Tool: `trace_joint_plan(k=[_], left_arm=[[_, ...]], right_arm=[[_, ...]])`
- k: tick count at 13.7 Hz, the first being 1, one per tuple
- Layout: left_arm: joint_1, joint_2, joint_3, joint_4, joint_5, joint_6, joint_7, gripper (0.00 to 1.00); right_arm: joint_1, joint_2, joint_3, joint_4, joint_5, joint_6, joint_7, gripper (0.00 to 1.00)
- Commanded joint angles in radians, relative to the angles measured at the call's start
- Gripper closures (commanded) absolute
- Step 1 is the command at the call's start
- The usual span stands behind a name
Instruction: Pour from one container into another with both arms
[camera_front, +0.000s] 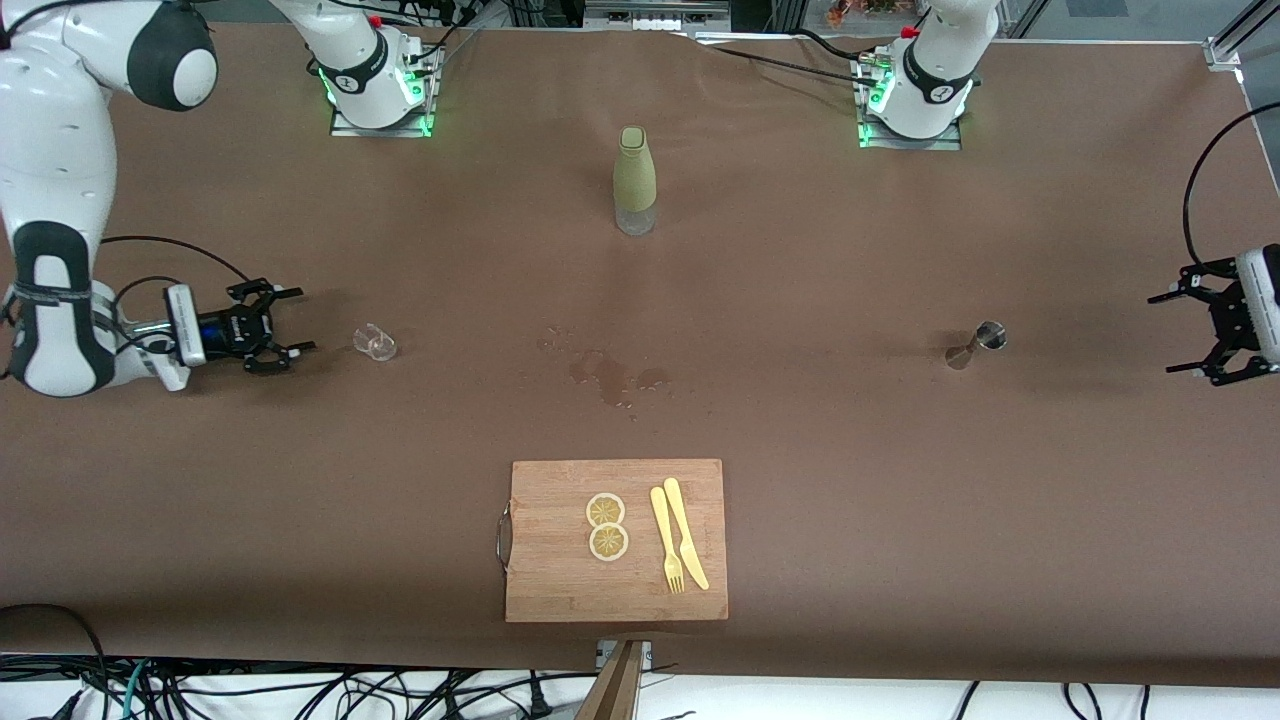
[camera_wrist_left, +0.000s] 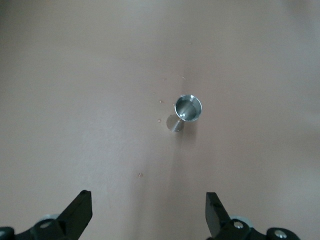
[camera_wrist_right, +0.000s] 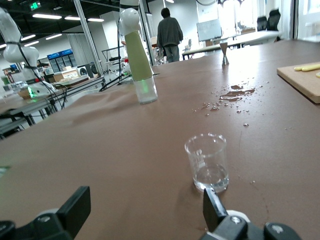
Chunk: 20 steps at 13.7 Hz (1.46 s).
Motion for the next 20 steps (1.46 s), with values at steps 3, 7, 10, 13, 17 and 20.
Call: trace_joint_plan(k=[3,7,10,13,17,20], left_arm=[[-0.091,-0.169,0.001,-0.065,0.126,-0.003,-0.378,0.0],[-0.131,-0.223,-0.018,-0.061,0.183,-0.055,-0.743,0.0],[-0.151,-0.243,-0.019,-0.053,0.19,-0.089,-0.909,0.0],[-0.188,-0.261,-0.024,-0.018,0.23,-0.158,-1.156,0.0],[-0.219,-0.268,-0.078,0.042,0.281,-0.268,-1.454,0.0],[-0.22,-0.271,-0.124,0.091,0.275,-0.348,-1.629,0.0]], right_arm=[[0.012,-0.217,0.01,-0.012,-0.032,-0.025,0.425,0.0],[0.082,-0.314,-0.002,0.018,-0.033,-0.024,0.809,0.0],[0.139,-0.326,-0.037,0.057,-0.032,0.013,1.002,0.0],[0.191,-0.484,-0.043,0.048,-0.212,0.094,1.307,0.0],[0.201,-0.693,0.053,0.022,-0.511,0.124,1.645,0.0],[0.199,-0.809,0.137,-0.018,-0.654,0.131,1.884,0.0]])
